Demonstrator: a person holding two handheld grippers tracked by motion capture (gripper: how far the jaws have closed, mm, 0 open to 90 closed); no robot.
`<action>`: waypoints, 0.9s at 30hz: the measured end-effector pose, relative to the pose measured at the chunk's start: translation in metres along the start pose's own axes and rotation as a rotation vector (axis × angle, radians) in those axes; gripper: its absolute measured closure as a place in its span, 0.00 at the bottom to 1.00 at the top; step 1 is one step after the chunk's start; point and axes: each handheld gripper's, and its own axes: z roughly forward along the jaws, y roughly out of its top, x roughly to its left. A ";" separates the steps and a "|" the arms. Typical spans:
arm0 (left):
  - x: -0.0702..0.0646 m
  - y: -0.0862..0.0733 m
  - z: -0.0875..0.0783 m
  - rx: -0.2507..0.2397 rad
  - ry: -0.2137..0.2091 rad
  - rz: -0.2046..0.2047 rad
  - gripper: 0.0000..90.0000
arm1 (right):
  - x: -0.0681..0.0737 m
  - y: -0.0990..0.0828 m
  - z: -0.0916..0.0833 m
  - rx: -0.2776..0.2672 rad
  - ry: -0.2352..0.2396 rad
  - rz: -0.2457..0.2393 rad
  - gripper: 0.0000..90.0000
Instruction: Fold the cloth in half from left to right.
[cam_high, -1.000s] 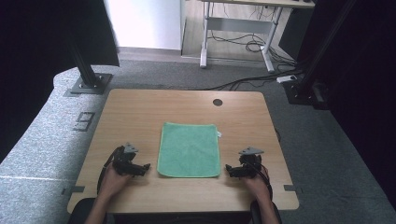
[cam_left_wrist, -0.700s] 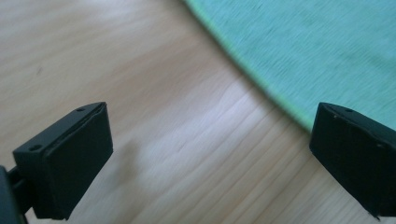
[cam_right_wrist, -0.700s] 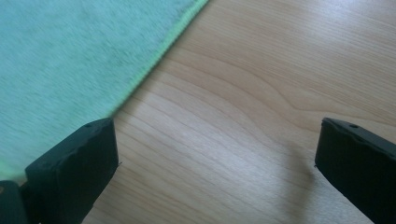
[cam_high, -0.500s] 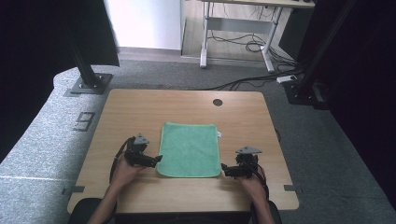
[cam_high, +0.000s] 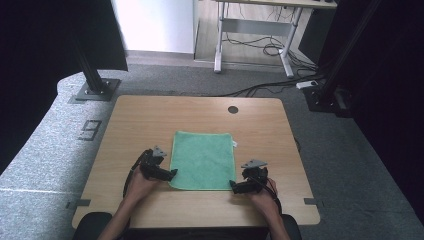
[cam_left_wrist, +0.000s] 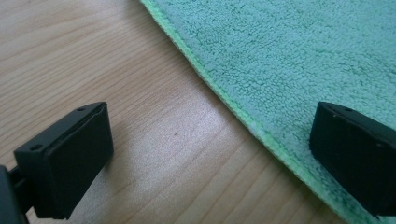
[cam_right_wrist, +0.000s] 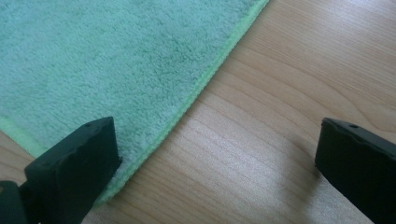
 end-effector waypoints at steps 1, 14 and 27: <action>-0.001 0.000 0.000 0.000 0.004 -0.003 0.00 | 0.000 0.000 0.000 0.002 0.003 0.000 0.00; -0.039 -0.009 -0.008 0.010 -0.024 0.027 0.00 | -0.024 -0.005 -0.003 -0.013 -0.049 0.035 0.00; -0.049 -0.007 -0.007 -0.005 -0.054 0.063 0.00 | -0.044 -0.013 -0.004 -0.053 -0.039 0.077 0.00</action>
